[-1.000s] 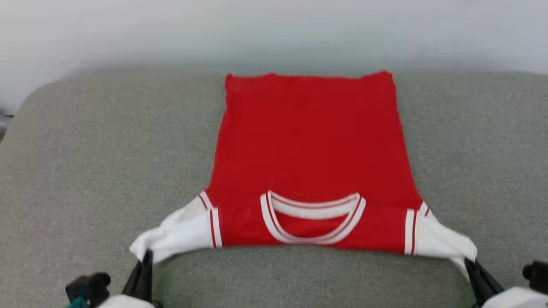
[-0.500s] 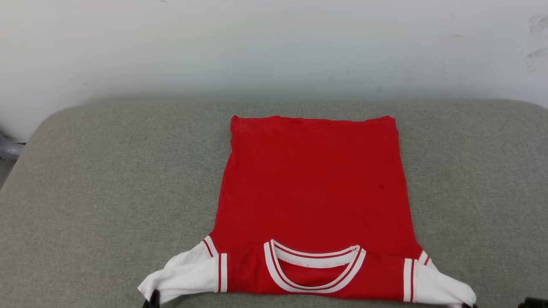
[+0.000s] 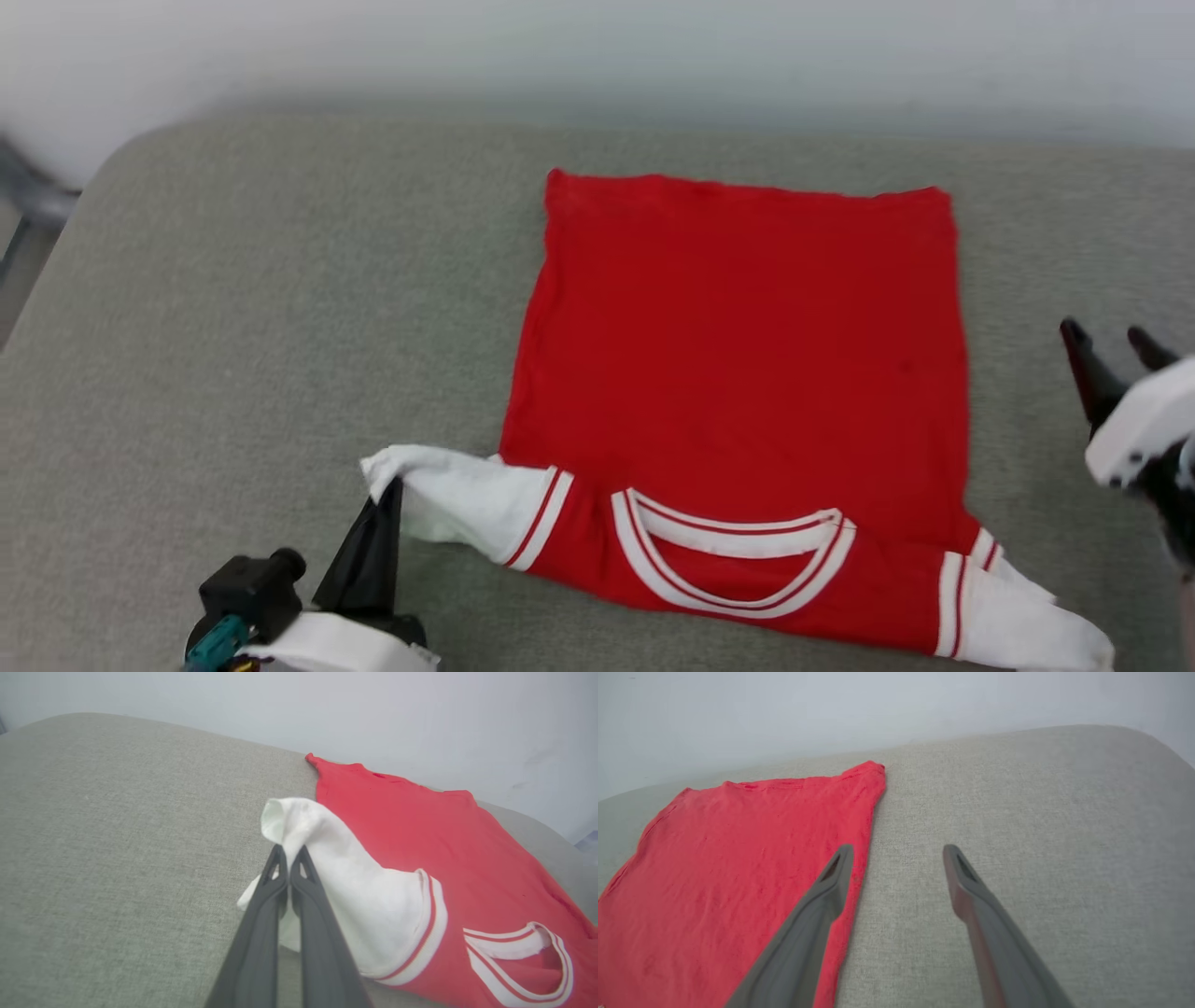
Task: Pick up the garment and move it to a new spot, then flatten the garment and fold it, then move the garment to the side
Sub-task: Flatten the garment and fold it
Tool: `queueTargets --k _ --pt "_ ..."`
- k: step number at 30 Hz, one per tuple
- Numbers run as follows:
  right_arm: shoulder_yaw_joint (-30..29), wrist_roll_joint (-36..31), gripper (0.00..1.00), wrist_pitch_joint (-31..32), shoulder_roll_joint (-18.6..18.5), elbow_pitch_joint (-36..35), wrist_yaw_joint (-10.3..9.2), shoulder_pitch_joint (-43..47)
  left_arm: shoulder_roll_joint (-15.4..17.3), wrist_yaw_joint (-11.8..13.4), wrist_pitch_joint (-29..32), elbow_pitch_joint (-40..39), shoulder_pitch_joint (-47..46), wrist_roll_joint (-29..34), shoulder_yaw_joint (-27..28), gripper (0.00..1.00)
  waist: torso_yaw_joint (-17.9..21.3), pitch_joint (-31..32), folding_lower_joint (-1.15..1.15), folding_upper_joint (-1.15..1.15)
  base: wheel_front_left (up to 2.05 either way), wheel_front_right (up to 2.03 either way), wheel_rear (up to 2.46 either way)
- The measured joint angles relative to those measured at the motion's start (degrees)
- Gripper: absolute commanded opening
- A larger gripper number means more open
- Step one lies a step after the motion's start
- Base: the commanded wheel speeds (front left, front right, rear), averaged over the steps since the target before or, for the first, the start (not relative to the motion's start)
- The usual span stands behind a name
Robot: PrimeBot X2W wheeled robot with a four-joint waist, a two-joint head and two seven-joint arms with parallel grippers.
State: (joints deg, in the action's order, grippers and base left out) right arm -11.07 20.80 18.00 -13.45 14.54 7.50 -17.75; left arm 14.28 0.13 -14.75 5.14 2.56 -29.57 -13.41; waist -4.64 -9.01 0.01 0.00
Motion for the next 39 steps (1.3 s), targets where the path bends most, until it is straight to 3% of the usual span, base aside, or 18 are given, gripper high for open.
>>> queueTargets --k 9,15,25,29,30,31,32,39 --pt "1.41 -1.97 1.0 13.95 -5.78 16.1 0.0 -22.25 -2.78 -2.16 -0.15 -3.86 -5.42 2.79 -1.18 0.0 -6.11 -7.15 0.0 0.0 0.0 0.0 0.0" --pt "1.55 -5.9 1.0 19.85 -7.28 22.71 0.0 -33.77 -5.39 -4.16 -0.23 -6.98 -8.32 5.15 -0.8 0.0 -9.33 -12.52 0.0 0.0 0.0 0.0 0.0" --pt "0.77 -10.42 1.0 20.84 -7.61 31.75 0.0 -41.02 -8.01 -6.62 -0.23 -8.4 -11.22 7.13 0.2 0.0 -12.77 -20.0 0.0 0.0 0.0 0.0 0.0" --pt "-0.79 -11.12 1.0 26.24 -8.14 35.96 0.05 -43.07 -8.94 -7.05 -0.24 -8.11 -11.43 7.25 0.42 0.0 -13.29 -20.79 -0.01 0.0 0.0 0.0 0.0" --pt "-1.75 -11.27 0.87 27.0 -8.15 36.71 0.07 -43.41 -9.1 -7.17 -0.24 -8.01 -11.45 7.33 0.44 0.0 -13.34 -20.78 -0.02 -0.01 0.0 0.0 0.0" --pt "-2.13 -11.58 0.34 27.77 -8.21 37.26 0.08 -43.66 -9.21 -7.19 -0.24 -7.84 -11.49 7.34 0.48 0.0 -13.42 -20.77 -0.02 0.0 0.0 0.0 0.0" --pt "-2.45 -11.91 0.0 28.22 -8.21 37.6 0.08 -43.94 -9.32 -7.21 -0.24 -7.68 -11.57 7.44 0.47 0.0 -13.5 -20.73 -0.03 0.0 0.0 0.0 0.0" --pt "-3.9 -14.36 0.0 27.85 -8.01 38.57 0.02 -44.13 -9.68 -7.47 -0.24 -6.73 -11.65 7.83 0.74 0.0 -13.37 -19.18 -0.02 0.0 0.0 0.0 0.0"
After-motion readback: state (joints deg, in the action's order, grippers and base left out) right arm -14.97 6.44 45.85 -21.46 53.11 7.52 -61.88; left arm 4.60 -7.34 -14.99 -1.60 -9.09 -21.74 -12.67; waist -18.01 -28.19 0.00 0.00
